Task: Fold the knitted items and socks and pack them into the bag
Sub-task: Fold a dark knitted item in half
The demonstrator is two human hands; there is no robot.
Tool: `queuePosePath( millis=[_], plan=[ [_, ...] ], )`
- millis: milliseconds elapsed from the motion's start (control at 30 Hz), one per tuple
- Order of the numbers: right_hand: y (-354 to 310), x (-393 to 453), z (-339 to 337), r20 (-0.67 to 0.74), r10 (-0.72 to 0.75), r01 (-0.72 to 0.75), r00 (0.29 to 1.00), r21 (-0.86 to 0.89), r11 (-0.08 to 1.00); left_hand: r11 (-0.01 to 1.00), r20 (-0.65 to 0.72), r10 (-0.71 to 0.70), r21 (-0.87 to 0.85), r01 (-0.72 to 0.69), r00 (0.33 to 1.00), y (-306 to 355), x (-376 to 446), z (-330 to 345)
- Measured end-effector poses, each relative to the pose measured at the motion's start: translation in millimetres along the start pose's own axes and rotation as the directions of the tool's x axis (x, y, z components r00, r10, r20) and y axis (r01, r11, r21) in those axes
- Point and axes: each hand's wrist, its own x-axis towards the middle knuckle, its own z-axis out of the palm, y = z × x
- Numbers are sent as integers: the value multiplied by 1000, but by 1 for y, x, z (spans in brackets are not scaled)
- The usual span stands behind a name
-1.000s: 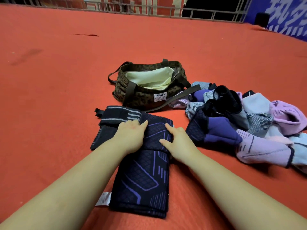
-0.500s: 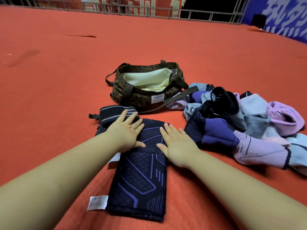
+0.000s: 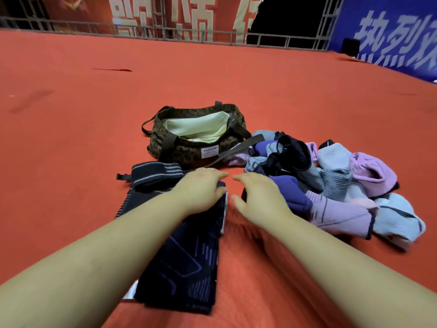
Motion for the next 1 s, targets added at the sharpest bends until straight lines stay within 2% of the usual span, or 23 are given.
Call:
queuePosePath(
  millis=[67, 200, 300, 400, 500, 633, 733, 833, 900, 1000],
  plan=[
    [19, -10, -6, -54, 85, -85, 995, 6, 996, 985, 52, -80, -150, 87, 995, 19, 13, 12],
    [48, -24, -8, -180, 192, -204, 965, -46, 978, 915, 131, -205, -326, 238, 970, 41, 31, 37],
    [64, -27, -13, -139, 269, -283, 953, -92, 955, 858, 147, -246, -427, 286, 958, 58, 38, 48],
    [76, -28, -15, -76, 336, -336, 939, 14, 942, 803, 158, -283, -501, 323, 946, 73, 41, 57],
    [80, -29, -13, -56, 352, -349, 934, 61, 935, 745, 106, -374, -558, 366, 921, 78, 42, 67],
    [82, -35, -9, -71, 253, -257, 965, -48, 965, 681, 48, -375, -664, 310, 926, 87, 36, 63],
    [82, -46, -9, -188, 227, -195, 956, 171, 966, 618, -9, -379, -747, 246, 925, 97, 22, 52],
    [73, -63, -16, -300, 178, -60, 937, 364, 930, 482, -34, -394, -858, 174, 919, 107, 3, 42],
    [62, -80, -25, -334, 196, -8, 922, 490, 871, 375, -28, -387, -918, 130, 922, 116, -13, 34],
    [46, -104, -34, -318, 247, 15, 915, 640, 768, 156, 31, -437, -982, 110, 899, 128, -36, 24]
  ],
)
